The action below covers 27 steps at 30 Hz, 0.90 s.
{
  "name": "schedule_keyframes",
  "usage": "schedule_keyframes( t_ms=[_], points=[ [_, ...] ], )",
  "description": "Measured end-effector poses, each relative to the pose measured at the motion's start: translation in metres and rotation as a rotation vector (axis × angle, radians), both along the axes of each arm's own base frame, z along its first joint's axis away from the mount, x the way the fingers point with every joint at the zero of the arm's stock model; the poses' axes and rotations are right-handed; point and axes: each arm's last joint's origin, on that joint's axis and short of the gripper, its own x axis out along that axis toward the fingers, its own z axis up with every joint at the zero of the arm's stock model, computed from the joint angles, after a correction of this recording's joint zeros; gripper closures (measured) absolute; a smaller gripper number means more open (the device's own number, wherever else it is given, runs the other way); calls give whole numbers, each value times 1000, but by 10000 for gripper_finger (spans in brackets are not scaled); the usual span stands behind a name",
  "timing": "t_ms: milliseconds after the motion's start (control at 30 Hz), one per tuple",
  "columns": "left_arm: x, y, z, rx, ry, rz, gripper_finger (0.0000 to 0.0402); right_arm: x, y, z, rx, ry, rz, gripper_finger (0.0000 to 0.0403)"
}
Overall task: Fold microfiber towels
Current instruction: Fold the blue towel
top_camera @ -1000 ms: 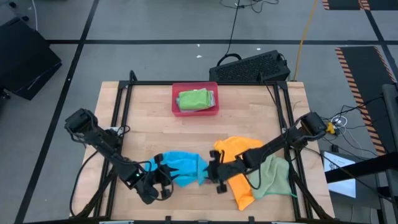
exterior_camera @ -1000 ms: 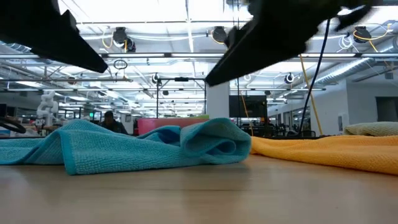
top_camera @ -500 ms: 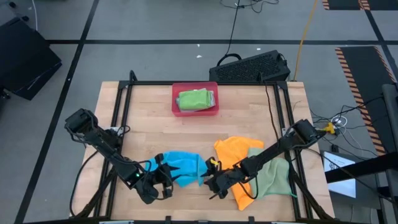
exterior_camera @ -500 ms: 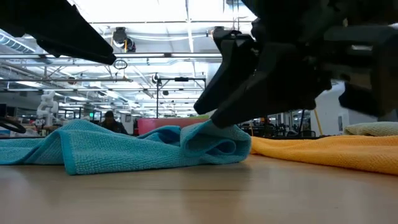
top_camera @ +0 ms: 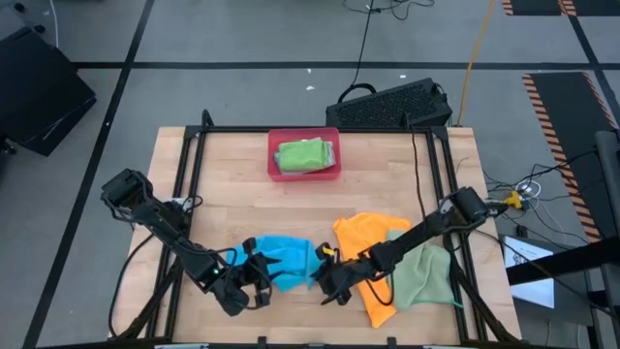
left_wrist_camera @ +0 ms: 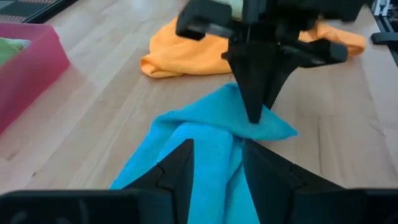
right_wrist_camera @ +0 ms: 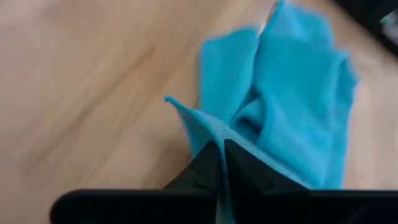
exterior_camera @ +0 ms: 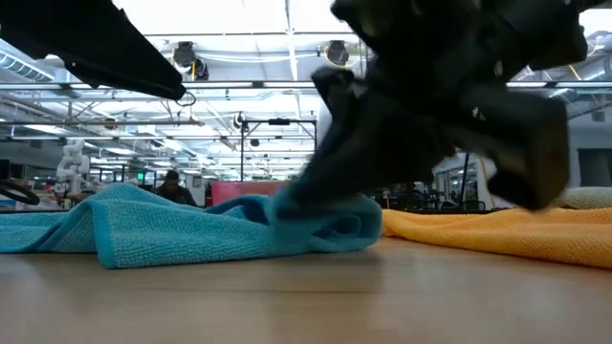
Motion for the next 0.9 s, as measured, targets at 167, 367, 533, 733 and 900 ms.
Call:
schedule_keyframes(
  t_ms=[167, 367, 533, 733, 900],
  points=[
    [3, -2, 3, 50, -22, -36, 263, 3, -6, 35, 41, -129, -33, 393],
    [10, 4, 6, 110, -34, -45, 263, -7, -29, 99, 151, -256, -112, 399],
    [15, 16, 3, 106, 1, 7, 263, -29, -51, 145, 167, -325, -260, 401],
    [26, 32, 3, 106, 6, 66, 263, -56, -71, 180, 165, -345, -300, 401],
    [39, 47, 8, 122, -30, 94, 263, -71, -79, 201, 198, -409, -305, 402]
  ],
)
